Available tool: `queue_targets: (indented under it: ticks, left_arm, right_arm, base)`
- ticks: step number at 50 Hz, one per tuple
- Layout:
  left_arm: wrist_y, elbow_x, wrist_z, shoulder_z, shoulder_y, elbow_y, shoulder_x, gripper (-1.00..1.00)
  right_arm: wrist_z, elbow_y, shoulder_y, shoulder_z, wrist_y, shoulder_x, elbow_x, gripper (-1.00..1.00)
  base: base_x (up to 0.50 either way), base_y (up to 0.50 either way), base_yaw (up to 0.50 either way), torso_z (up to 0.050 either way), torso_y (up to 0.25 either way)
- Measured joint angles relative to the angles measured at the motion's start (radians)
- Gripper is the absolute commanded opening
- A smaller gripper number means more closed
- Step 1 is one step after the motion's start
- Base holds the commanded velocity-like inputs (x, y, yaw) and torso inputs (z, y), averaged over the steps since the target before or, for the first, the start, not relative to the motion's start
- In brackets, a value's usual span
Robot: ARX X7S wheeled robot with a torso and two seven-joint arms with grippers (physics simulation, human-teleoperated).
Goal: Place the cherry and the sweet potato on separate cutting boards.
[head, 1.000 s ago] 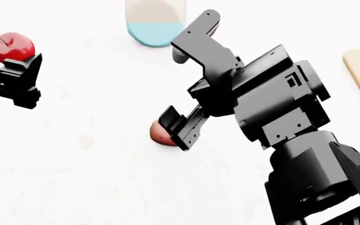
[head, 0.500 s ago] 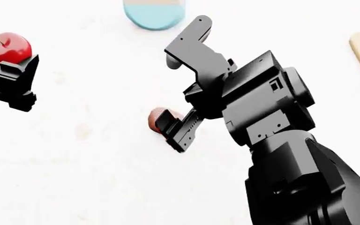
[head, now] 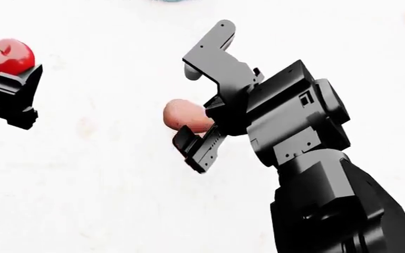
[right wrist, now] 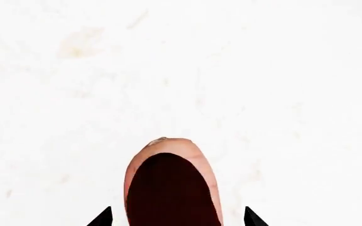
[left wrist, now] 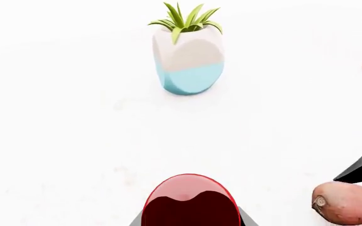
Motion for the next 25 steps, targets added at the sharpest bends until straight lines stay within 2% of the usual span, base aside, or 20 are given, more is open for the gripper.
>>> queue_targets:
  ticks: [14,23,25]
  left_arm:
    - [0.003,-0.007,-0.022,-0.003,0.004,-0.011,0.02,-1.0]
    - [0.016,-0.007,-0.027,-0.005,0.014,-0.006,0.032,-1.0]
    - [0.017,-0.009,-0.027,-0.005,0.017,-0.005,0.033,-1.0]
  right_arm:
    - [0.026,-0.002,0.007,0.033,-0.001,0.002,-0.005,-1.0]
    - [0.058,-0.115,-0.001,0.067,0.085,0.042,0.02,-1.0]
    - [0.073,-0.137,-0.005,0.077,0.105,0.051,0.026,-1.0]
  base:
    - [0.0,0.0,0.0,0.0,0.0]
    - [0.0,0.0,0.0,0.0,0.0]
    - [0.0,0.0,0.0,0.0,0.188]
